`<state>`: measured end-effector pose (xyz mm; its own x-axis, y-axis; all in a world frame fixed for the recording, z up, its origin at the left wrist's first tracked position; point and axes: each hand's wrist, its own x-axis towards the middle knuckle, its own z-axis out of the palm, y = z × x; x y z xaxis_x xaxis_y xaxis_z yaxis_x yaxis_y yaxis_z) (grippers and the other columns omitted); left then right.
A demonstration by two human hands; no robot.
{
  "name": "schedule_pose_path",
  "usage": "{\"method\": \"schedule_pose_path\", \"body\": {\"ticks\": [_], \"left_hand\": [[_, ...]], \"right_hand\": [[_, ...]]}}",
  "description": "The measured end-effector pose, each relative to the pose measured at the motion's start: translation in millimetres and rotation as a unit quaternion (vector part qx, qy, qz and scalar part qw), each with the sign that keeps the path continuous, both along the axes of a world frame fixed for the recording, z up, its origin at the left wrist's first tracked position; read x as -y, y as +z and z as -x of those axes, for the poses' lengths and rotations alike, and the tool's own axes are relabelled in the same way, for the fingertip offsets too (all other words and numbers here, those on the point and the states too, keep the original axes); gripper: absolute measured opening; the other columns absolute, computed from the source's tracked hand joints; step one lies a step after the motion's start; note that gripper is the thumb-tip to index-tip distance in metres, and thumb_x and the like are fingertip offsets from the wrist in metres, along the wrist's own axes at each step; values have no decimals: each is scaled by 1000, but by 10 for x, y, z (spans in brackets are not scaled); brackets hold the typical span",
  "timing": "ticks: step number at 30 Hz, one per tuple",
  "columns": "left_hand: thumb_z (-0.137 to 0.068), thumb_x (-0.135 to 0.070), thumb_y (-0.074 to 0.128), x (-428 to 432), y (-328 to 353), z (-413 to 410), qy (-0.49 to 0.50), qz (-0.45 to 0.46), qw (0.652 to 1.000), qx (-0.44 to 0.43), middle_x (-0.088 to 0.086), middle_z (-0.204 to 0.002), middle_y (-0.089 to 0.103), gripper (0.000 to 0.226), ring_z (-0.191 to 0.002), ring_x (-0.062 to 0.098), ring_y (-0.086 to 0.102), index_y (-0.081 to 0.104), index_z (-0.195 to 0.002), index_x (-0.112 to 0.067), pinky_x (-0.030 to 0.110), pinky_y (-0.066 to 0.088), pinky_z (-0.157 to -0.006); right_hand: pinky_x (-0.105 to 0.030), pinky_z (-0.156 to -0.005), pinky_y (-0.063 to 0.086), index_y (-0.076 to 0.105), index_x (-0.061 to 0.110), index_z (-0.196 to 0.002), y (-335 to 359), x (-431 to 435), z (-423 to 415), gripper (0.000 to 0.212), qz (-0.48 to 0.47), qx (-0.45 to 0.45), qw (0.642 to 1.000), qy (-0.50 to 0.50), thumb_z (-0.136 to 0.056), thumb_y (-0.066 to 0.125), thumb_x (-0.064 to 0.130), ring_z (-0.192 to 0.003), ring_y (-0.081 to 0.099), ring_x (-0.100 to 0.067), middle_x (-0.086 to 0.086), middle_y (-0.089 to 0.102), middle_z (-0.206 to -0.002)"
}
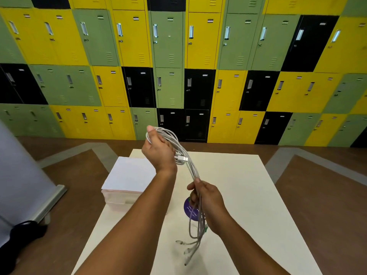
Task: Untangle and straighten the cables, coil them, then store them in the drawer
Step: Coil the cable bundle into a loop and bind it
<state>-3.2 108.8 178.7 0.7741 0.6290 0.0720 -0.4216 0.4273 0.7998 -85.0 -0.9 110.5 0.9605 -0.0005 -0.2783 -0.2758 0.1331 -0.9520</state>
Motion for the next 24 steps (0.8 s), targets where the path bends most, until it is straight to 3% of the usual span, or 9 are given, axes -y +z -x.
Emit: {"method": "schedule_pose_path", "body": {"ticks": [6,10,13,17,19,21,24], "left_hand": [[-100,-44,48,37,-123,76,24,-112,993,-2,0,-55,46,44,-51,16,44,48,-62,-22,28,41,-49],[-102,-28,49,182,-229,213,-6,-253,967,33,-4,-62,42,35,-56,2,39,46,-68,-20,22,37,-52],[-102,-43,44,211,-367,247,-94,-338,934,69,-13,-60,34,39,-56,6,31,40,-68,-24,27,29,-51],[-97,-66,29,172,-503,195,-187,-470,861,50,-9,-63,43,48,-61,13,40,44,-70,-29,37,36,-58],[-97,-66,27,143,-501,203,-269,-472,839,28,-10,-68,46,51,-66,11,42,47,-73,-25,35,38,-63],[-95,-69,25,103,-497,221,-338,-471,815,-5,-8,-71,48,62,-67,10,42,51,-81,-15,31,40,-66],[-90,-77,20,45,-514,224,-426,-468,773,-50,6,-69,49,84,-66,17,46,50,-83,1,37,39,-67]], "right_hand": [[-24,-47,30,63,8,-84,-5,-70,13,43,65,-53,996,-16,-106,39,37,-44,32,-13,-2,40,-57],[-25,-48,23,51,8,-95,146,-124,19,23,123,-131,981,72,-100,43,29,-44,28,-16,-7,36,-65],[-25,-48,21,45,10,-87,249,-116,-4,9,189,-124,962,150,-94,42,16,-41,26,-16,-4,32,-61],[-25,-47,30,50,10,-84,354,-49,-56,10,293,-87,925,226,-92,44,12,-45,36,-18,-8,43,-61],[-31,-51,37,53,8,-85,403,3,-88,4,343,-58,898,268,-88,50,9,-54,42,-22,-11,49,-68],[-36,-59,45,60,1,-94,466,55,-107,12,377,-23,874,305,-85,57,9,-64,52,-25,-13,59,-78],[-41,-67,56,64,5,-102,573,130,-130,20,409,20,854,321,-83,62,11,-77,67,-28,-15,69,-90]]}}
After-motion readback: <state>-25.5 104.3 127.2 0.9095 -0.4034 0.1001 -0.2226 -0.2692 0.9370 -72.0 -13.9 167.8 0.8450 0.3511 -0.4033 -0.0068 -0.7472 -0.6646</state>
